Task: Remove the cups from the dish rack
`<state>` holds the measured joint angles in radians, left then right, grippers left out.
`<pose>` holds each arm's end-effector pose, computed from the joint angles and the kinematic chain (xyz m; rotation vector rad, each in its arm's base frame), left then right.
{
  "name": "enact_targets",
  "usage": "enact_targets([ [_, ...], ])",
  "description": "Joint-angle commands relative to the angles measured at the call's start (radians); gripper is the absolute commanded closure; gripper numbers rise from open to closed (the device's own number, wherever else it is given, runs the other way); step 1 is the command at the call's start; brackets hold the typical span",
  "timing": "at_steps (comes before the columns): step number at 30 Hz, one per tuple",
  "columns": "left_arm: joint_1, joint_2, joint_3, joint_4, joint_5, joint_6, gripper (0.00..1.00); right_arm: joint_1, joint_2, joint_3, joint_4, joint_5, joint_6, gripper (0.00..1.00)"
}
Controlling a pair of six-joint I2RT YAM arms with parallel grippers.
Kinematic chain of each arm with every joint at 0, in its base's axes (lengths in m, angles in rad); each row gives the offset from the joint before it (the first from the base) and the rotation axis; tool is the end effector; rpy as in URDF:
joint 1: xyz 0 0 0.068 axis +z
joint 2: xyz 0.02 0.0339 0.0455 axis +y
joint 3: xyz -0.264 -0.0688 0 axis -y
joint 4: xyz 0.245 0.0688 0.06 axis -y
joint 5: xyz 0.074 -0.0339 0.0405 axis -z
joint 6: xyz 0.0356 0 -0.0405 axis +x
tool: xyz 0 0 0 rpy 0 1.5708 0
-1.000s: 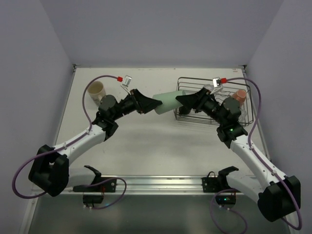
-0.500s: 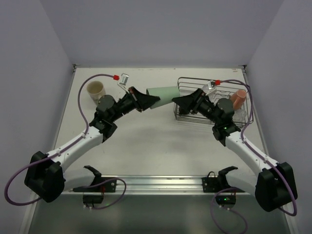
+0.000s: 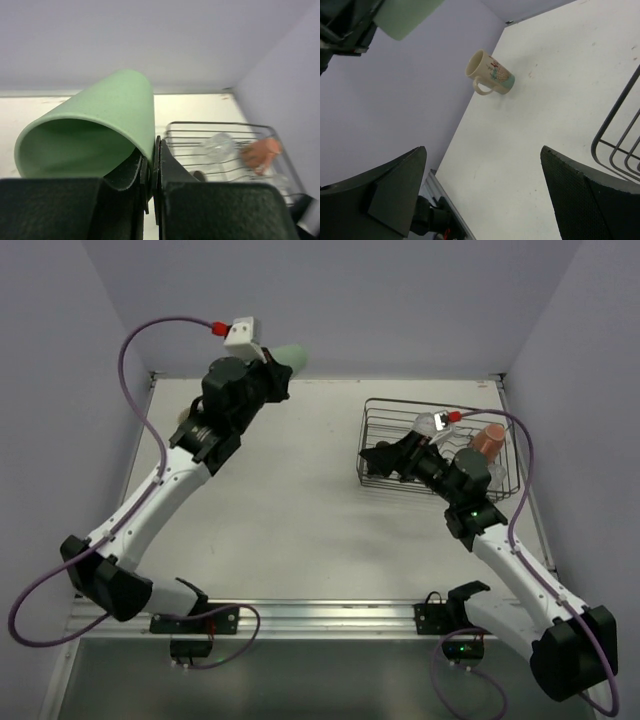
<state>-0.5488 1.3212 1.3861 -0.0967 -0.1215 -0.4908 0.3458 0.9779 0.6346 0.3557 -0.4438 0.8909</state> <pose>0.2622 -0.1553 0.4416 -0.0492 1.6477 -0.7049 0.2108 0.0922 0.3078 0.0824 1.7166 1.2914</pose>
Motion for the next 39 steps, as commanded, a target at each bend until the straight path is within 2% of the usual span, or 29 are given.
enact_targets([
  [1, 0.029, 0.183, 0.144, -0.358, -0.296, 0.222, 1.0, 0.001, -0.068, 0.016, -0.13, 0.066, -0.134, 0.01],
  [3, 0.053, 0.28, 0.215, -0.412, -0.307, 0.244, 1.0, 0.001, -0.099, 0.019, -0.194, 0.076, -0.167, 0.01],
  [9, 0.177, 0.458, 0.303, -0.527, -0.196, 0.258, 1.0, 0.001, -0.123, 0.031, -0.29, 0.131, -0.237, 0.01],
  [14, 0.187, 0.608, 0.373, -0.601, -0.234, 0.297, 1.0, 0.002, -0.094, 0.028, -0.276, 0.105, -0.239, 0.01],
  [22, 0.19, 0.641, 0.347, -0.581, -0.195, 0.307, 1.0, 0.021, -0.059, 0.043, -0.265, 0.102, -0.241, 0.01],
  [28, 0.197, 0.714, 0.436, -0.666, -0.167, 0.314, 0.97, 0.032, -0.064, 0.056, -0.287, 0.149, -0.256, 0.01],
  [35, 0.201, 0.733, 0.444, -0.667, -0.167, 0.313, 0.94, 0.036, -0.074, 0.073, -0.314, 0.183, -0.271, 0.01],
  [38, 0.204, 0.733, 0.444, -0.669, -0.171, 0.311, 0.89, 0.039, -0.077, 0.085, -0.323, 0.203, -0.285, 0.01],
  [39, 0.204, 0.731, 0.442, -0.666, -0.173, 0.311, 0.79, 0.039, -0.077, 0.092, -0.333, 0.223, -0.291, 0.01],
])
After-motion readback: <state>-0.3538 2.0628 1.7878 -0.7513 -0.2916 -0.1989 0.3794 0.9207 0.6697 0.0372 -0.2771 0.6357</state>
